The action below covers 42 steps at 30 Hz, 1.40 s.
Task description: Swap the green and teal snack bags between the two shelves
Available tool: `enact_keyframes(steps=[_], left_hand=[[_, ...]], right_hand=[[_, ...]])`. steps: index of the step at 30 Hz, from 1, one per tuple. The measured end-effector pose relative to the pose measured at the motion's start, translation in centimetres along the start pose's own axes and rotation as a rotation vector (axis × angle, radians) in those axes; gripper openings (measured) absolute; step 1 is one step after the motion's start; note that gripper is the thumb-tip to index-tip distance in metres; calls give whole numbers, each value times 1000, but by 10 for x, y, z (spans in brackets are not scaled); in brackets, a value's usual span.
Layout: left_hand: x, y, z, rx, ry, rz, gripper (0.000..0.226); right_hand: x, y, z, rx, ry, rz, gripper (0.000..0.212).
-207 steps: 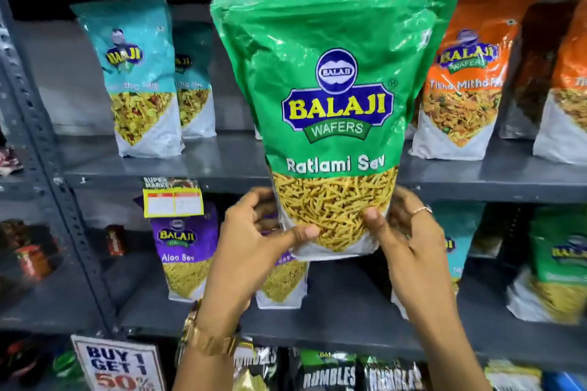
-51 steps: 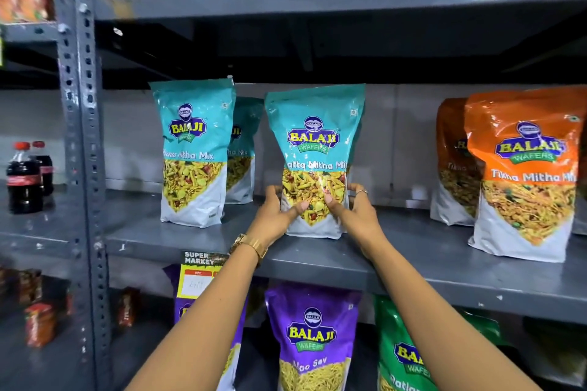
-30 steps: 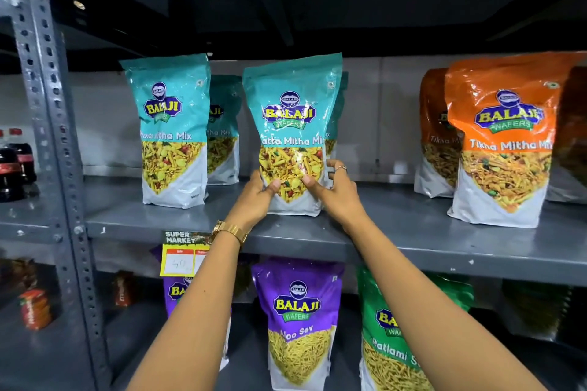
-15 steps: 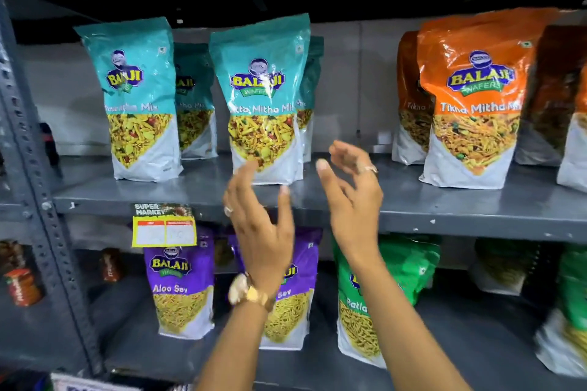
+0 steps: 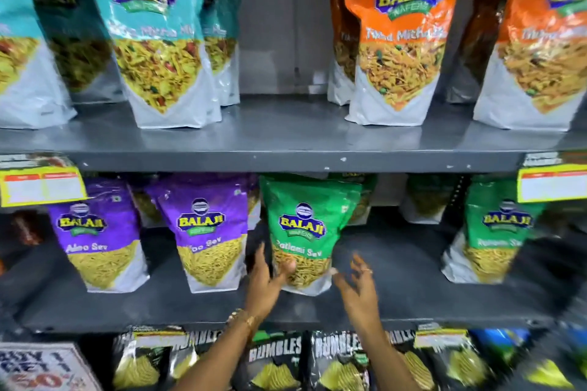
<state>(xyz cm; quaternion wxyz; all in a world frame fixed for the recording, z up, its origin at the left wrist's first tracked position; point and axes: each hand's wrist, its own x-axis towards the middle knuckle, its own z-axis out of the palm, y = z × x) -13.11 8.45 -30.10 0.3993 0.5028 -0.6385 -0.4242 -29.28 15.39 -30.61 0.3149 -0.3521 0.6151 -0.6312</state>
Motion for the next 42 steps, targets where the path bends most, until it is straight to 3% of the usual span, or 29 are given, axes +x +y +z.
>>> enact_keyframes(steps=[3, 6, 8, 10, 13, 19, 21, 25, 27, 32, 36, 40, 42], left_hand=[[10, -12, 12, -18, -42, 20, 112], [12, -10, 30, -8, -35, 25, 63], [9, -2, 46, 24, -62, 11, 50], [9, 5, 67, 38, -81, -3, 51], [15, 4, 99, 53, -90, -24, 59], [21, 28, 142, 110, -109, -29, 61], [19, 44, 148, 82, -143, -41, 76], [14, 56, 158, 109, -159, -5, 94], [13, 58, 160, 126, -162, -5, 94], [15, 61, 157, 119, -191, -32, 89], [16, 60, 153, 115, -164, -49, 91], [8, 59, 150, 161, -191, -43, 69], [4, 60, 147, 195, -196, -28, 73]], right_hand=[[9, 11, -9, -67, -134, 13, 72], [21, 13, -25, -49, -211, 30, 63], [29, 17, -38, -65, -199, 14, 58], [35, 18, -55, -59, -158, 27, 55], [46, 15, -83, -43, -130, 27, 33], [75, 21, -114, -30, -121, -10, 34], [80, 24, -118, 13, -84, -18, 44], [81, 32, -117, 88, -16, -27, 95], [83, 34, -115, 122, 3, -36, 99], [83, 42, -111, 113, 59, -5, 90], [82, 44, -103, 91, 69, 4, 64], [75, 28, -106, 42, 50, 35, 42], [76, 21, -107, -37, 80, 45, 49]])
